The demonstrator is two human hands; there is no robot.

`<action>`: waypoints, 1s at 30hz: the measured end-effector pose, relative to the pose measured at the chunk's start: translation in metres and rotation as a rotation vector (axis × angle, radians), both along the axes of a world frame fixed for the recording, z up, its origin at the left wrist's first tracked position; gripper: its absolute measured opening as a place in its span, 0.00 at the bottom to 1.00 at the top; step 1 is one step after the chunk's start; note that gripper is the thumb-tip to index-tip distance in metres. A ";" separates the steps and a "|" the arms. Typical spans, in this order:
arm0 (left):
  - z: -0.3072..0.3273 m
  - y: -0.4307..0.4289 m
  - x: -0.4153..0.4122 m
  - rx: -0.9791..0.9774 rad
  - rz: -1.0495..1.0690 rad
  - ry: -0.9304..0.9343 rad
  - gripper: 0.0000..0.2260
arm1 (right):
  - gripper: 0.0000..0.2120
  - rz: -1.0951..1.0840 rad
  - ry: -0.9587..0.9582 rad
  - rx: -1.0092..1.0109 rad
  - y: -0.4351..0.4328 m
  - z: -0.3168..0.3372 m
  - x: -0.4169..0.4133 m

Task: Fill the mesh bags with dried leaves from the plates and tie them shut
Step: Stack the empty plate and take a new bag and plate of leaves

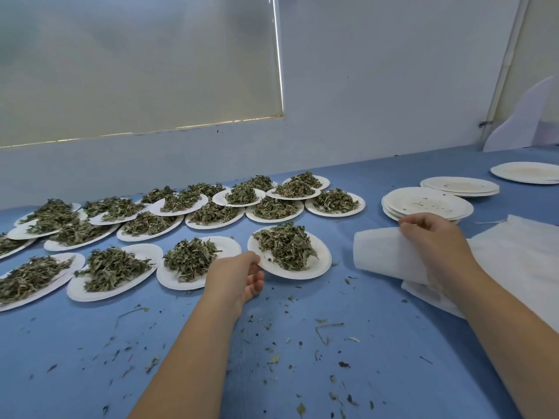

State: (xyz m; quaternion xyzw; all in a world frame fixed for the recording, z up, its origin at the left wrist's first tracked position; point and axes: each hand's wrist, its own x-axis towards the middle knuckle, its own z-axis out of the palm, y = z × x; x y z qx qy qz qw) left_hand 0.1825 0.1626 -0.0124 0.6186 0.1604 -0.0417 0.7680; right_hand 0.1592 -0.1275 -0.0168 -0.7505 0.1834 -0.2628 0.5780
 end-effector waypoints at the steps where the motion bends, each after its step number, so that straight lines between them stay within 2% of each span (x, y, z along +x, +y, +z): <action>1: 0.001 0.003 -0.002 0.002 0.001 0.002 0.04 | 0.04 0.003 -0.001 0.009 0.000 0.000 -0.001; 12: 0.022 0.044 -0.067 0.171 -0.289 0.027 0.01 | 0.08 0.017 0.070 0.031 0.000 0.005 -0.010; 17: 0.022 0.064 -0.095 0.220 -0.395 0.095 0.08 | 0.08 0.062 0.127 -0.046 0.004 0.004 -0.011; 23: 0.016 0.067 -0.111 0.230 -0.456 0.160 0.03 | 0.08 0.118 0.135 -0.128 0.009 0.002 -0.015; 27: 0.018 0.069 -0.109 0.396 -0.427 0.110 0.07 | 0.10 0.164 0.127 -0.136 0.011 0.003 -0.018; 30: 0.022 0.069 -0.103 0.558 -0.414 0.073 0.10 | 0.10 0.183 0.110 -0.052 0.012 0.004 -0.019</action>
